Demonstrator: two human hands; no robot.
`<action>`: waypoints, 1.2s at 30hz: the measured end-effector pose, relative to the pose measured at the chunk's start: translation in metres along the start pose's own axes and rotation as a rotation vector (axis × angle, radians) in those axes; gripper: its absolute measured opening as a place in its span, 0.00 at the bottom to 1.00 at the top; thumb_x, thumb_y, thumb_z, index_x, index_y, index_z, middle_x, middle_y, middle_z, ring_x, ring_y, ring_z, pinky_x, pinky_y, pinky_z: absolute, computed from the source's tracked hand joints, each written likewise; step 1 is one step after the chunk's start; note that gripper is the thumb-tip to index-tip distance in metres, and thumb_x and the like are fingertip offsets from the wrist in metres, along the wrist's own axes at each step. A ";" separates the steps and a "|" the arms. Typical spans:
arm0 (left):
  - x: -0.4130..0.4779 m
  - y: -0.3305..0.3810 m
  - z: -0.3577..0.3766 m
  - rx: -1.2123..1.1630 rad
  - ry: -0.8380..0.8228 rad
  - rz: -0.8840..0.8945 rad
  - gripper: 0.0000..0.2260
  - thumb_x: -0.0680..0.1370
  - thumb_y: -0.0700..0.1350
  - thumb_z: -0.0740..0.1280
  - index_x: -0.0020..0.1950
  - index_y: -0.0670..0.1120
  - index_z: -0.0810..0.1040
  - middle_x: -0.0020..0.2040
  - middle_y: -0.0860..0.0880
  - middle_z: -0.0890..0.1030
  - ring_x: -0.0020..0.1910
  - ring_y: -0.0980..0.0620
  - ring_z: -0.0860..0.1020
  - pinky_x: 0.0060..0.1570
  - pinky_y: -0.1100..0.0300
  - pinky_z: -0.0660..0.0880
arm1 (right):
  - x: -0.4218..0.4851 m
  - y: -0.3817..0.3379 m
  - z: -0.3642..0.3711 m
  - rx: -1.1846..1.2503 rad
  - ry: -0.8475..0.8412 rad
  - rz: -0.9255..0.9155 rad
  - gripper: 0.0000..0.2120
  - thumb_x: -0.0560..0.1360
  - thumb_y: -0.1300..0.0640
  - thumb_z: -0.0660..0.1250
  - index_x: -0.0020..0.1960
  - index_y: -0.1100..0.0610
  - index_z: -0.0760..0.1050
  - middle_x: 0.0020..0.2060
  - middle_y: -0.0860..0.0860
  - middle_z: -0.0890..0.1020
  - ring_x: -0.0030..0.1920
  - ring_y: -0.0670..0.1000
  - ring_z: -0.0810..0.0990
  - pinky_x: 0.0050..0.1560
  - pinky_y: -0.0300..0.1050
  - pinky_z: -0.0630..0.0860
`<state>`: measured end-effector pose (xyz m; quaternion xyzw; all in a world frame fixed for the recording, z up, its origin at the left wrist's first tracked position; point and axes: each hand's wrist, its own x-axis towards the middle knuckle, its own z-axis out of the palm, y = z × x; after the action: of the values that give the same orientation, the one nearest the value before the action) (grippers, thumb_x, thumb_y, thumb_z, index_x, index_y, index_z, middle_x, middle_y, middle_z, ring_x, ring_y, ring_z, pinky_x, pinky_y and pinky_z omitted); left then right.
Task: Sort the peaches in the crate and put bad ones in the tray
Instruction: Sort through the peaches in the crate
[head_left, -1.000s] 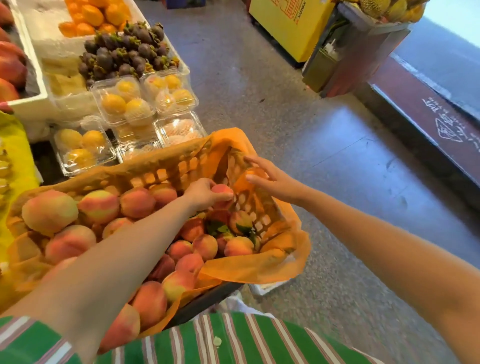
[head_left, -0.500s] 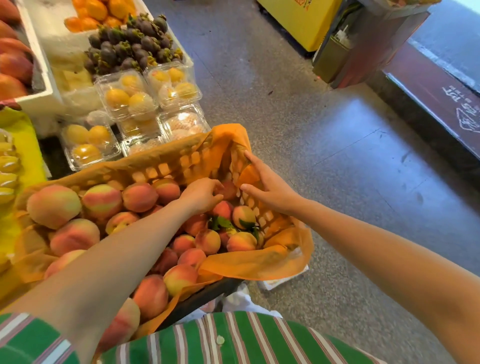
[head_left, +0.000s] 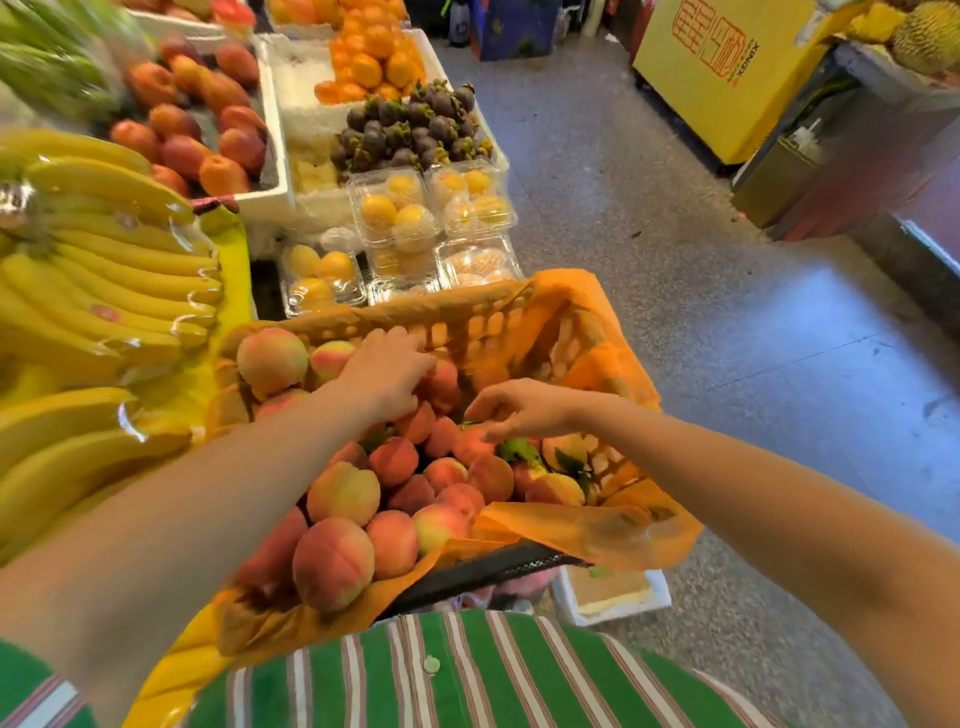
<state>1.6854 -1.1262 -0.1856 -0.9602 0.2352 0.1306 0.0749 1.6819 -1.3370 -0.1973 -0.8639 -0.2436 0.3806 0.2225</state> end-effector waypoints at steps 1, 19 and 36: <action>-0.004 -0.003 0.003 0.019 0.016 -0.013 0.16 0.75 0.47 0.66 0.62 0.49 0.74 0.58 0.45 0.73 0.58 0.44 0.70 0.53 0.52 0.67 | 0.005 0.000 0.006 0.003 -0.024 0.022 0.20 0.77 0.52 0.67 0.68 0.54 0.71 0.65 0.51 0.75 0.63 0.49 0.74 0.60 0.40 0.71; -0.018 -0.045 0.020 -0.530 0.218 -0.036 0.29 0.72 0.54 0.72 0.70 0.48 0.69 0.62 0.46 0.75 0.60 0.47 0.73 0.54 0.57 0.69 | 0.090 -0.015 0.024 0.641 0.382 0.287 0.44 0.63 0.41 0.78 0.71 0.56 0.64 0.64 0.52 0.73 0.64 0.55 0.75 0.58 0.55 0.79; -0.014 -0.031 -0.005 -1.696 0.038 -0.220 0.17 0.76 0.48 0.70 0.63 0.53 0.73 0.60 0.45 0.77 0.59 0.46 0.77 0.59 0.48 0.75 | 0.015 0.005 -0.011 1.096 0.102 0.261 0.21 0.77 0.44 0.58 0.62 0.57 0.72 0.54 0.59 0.78 0.48 0.54 0.77 0.51 0.47 0.75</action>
<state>1.6885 -1.0941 -0.1743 -0.7109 -0.0356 0.2382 -0.6607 1.7009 -1.3347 -0.2016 -0.6623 0.1096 0.4337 0.6011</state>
